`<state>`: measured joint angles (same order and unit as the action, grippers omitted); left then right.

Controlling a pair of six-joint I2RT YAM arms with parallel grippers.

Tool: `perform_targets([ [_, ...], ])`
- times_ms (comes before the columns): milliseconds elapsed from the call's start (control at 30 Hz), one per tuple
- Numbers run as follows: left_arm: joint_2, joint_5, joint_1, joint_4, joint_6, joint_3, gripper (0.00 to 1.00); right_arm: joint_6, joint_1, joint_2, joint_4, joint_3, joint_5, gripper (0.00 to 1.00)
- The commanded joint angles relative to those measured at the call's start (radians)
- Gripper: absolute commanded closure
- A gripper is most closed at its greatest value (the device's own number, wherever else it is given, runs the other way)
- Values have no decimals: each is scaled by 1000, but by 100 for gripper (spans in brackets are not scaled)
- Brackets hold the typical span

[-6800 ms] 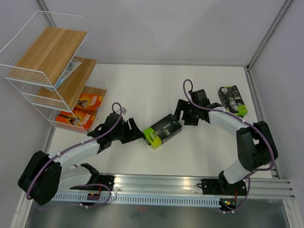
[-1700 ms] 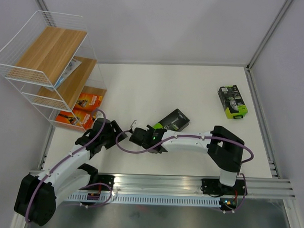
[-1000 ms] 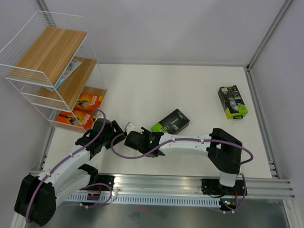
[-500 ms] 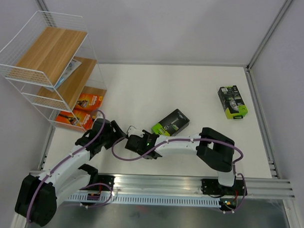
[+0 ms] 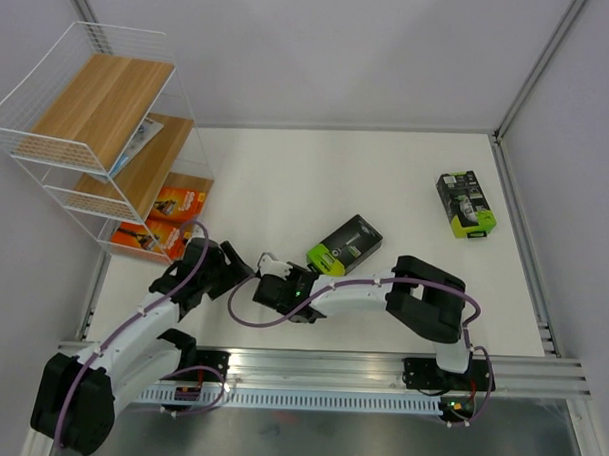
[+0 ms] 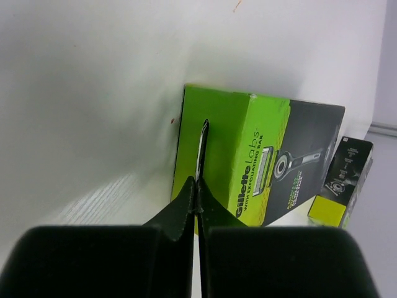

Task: Place and organize the shaving razors onto the shelf

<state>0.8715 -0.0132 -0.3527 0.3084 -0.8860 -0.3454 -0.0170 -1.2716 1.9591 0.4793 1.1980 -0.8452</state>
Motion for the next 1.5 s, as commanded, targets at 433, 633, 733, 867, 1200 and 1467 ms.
perform_targets([
  [433, -92, 262, 11, -129, 119, -84, 13, -213, 129, -391, 134, 267, 316, 99],
  [633, -161, 269, 11, -152, 49, -139, 2, -498, 303, -397, 301, 376, 314, 100],
  [733, -192, 282, 9, -193, 99, -152, 0, -598, 340, -404, 329, 377, 270, 99],
  [867, -235, 303, -6, -203, 240, -182, 0, -814, 359, -388, 358, 364, 270, 99],
  [1200, -158, -4, -393, -355, 496, -178, 1, -1251, 403, -318, 548, 387, 258, 100],
  [1467, 66, -338, -681, -627, 562, -165, 0, -1368, 454, -330, 542, 402, 313, 100],
])
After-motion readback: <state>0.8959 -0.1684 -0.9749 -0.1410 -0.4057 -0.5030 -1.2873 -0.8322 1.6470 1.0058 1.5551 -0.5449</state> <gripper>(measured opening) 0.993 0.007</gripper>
